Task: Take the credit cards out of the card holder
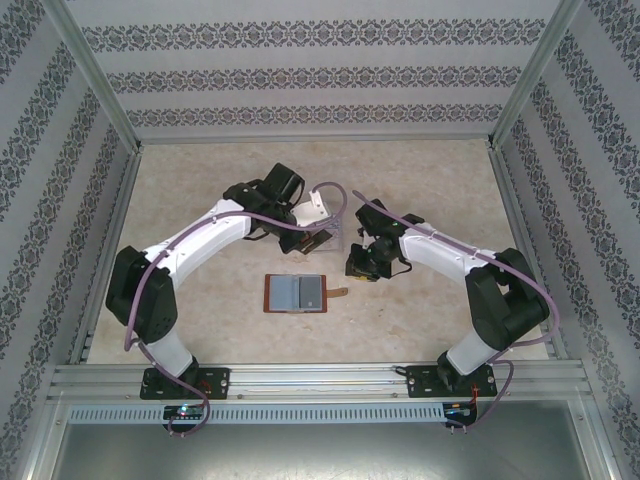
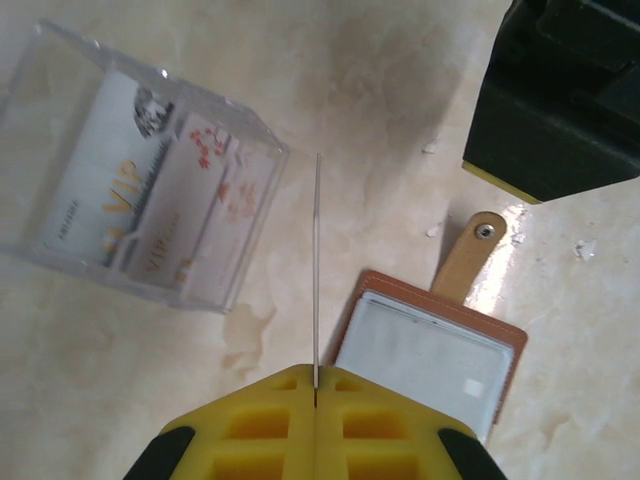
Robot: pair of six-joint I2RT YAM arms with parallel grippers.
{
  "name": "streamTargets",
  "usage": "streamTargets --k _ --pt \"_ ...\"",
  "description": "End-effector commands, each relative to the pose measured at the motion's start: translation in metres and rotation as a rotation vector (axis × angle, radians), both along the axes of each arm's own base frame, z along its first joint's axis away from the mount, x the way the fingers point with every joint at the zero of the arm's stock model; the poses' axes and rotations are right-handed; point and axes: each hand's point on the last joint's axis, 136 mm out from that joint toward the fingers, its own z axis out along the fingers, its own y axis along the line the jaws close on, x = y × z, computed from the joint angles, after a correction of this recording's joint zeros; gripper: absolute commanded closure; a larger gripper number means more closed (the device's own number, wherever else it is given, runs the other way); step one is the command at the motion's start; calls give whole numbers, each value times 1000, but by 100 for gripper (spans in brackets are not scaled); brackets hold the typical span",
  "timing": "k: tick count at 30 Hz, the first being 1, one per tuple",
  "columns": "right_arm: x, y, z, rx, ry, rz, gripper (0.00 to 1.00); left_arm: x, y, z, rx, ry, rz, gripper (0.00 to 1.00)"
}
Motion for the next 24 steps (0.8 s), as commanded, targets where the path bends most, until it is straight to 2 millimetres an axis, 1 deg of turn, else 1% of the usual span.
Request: streamTargets --k 1,6,11,21,24 --pt "-2 -10 2 -21 -8 2 76 13 3 2 56 -68 -87 100" --pt "-2 -15 5 -21 -12 -6 76 44 -1 4 102 -128 -124 100" --pt "-2 -22 2 -26 1 -23 75 73 -4 4 154 -142 -156 100" --pt "1 -26 1 -22 8 -40 75 113 -3 -5 205 -125 -207 100" --pt "1 -28 0 -23 14 -47 75 118 -5 -10 211 -109 -237 100"
